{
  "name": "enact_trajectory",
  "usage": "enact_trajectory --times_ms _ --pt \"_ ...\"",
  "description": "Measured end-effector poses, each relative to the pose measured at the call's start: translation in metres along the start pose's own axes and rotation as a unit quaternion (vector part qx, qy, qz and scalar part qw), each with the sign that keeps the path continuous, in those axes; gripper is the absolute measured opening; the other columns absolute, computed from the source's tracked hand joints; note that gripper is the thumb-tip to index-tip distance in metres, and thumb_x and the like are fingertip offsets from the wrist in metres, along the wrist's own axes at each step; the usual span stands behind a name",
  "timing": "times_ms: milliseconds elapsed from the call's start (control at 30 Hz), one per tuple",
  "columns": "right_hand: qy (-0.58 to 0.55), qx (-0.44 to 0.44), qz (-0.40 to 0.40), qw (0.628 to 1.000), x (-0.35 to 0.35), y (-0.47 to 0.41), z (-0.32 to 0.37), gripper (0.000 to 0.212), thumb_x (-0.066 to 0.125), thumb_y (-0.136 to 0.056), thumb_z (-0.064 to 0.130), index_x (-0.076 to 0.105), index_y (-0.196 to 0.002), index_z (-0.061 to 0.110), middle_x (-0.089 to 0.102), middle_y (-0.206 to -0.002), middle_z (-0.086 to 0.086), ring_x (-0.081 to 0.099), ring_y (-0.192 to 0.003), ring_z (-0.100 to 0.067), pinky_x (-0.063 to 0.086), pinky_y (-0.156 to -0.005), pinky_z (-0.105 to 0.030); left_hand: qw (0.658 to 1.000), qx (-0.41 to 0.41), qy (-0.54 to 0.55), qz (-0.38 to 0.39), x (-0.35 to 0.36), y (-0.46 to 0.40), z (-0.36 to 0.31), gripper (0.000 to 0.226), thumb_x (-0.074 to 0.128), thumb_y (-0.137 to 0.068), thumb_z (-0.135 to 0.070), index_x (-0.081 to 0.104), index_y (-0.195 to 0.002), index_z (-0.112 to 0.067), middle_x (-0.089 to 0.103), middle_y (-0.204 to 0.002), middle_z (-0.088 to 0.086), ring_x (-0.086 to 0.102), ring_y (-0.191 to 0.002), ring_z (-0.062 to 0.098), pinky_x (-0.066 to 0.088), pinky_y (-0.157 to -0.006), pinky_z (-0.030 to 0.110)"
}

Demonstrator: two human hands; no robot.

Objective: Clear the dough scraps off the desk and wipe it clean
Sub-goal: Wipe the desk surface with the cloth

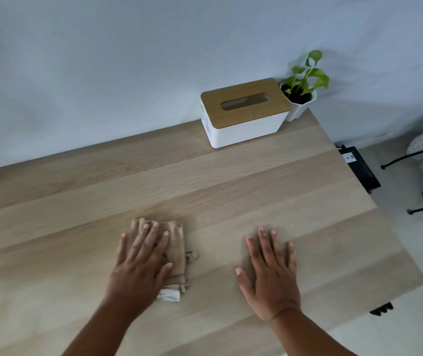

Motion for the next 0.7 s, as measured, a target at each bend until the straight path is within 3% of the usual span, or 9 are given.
enact_trajectory --times_ms 133,267,500,700 --pt "-0.008 -0.006 -0.009 1.0 0.0 0.0 0.001 0.082 0.046 -0.091 0.066 0.031 -0.161 0.026 0.011 -0.173 -0.004 0.013 -0.159 -0.033 0.014 -0.123 -0.066 0.993 -0.115 -0.01 -0.021 -0.001 -0.022 0.035 0.069 0.042 -0.098 -0.051 0.052 -0.149 -0.006 0.039 -0.161 0.021 0.033 -0.151 0.042 0.027 -0.118 0.066" --pt "-0.019 -0.007 -0.007 1.0 -0.001 -0.001 0.001 0.084 0.049 -0.089 0.065 0.03 -0.162 0.027 0.011 -0.173 -0.005 0.012 -0.159 -0.034 0.015 -0.122 -0.067 0.965 -0.261 0.0 0.025 0.014 -0.083 0.011 0.095 0.04 -0.087 -0.078 0.034 -0.158 -0.014 0.028 -0.164 0.024 0.021 -0.153 0.045 0.007 -0.125 0.063" --pt "-0.046 -0.016 0.001 0.999 -0.005 -0.001 0.001 0.083 0.053 -0.087 0.063 0.035 -0.159 0.026 0.015 -0.172 -0.008 0.013 -0.159 -0.034 0.016 -0.121 -0.069 0.993 -0.112 0.02 0.025 0.037 -0.118 -0.072 0.077 0.034 -0.097 -0.069 0.034 -0.16 -0.025 0.028 -0.168 0.008 0.018 -0.157 0.035 0.016 -0.124 0.063" --pt "-0.101 -0.025 0.026 0.994 -0.018 -0.002 -0.002 0.08 0.054 -0.086 0.062 0.04 -0.157 0.028 0.023 -0.171 -0.006 0.016 -0.158 -0.031 0.013 -0.123 -0.063 0.994 -0.097 0.026 0.041 0.032 -0.068 -0.103 0.075 0.026 -0.1 -0.069 0.026 -0.163 -0.027 0.016 -0.172 0.002 0.009 -0.16 0.027 0.019 -0.124 0.061"
Point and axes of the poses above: each hand's wrist, its own y-axis away from the middle knuckle, its own x-axis out of the palm, z = x × y, the point moved 3 cm from there along -y, towards the middle knuckle
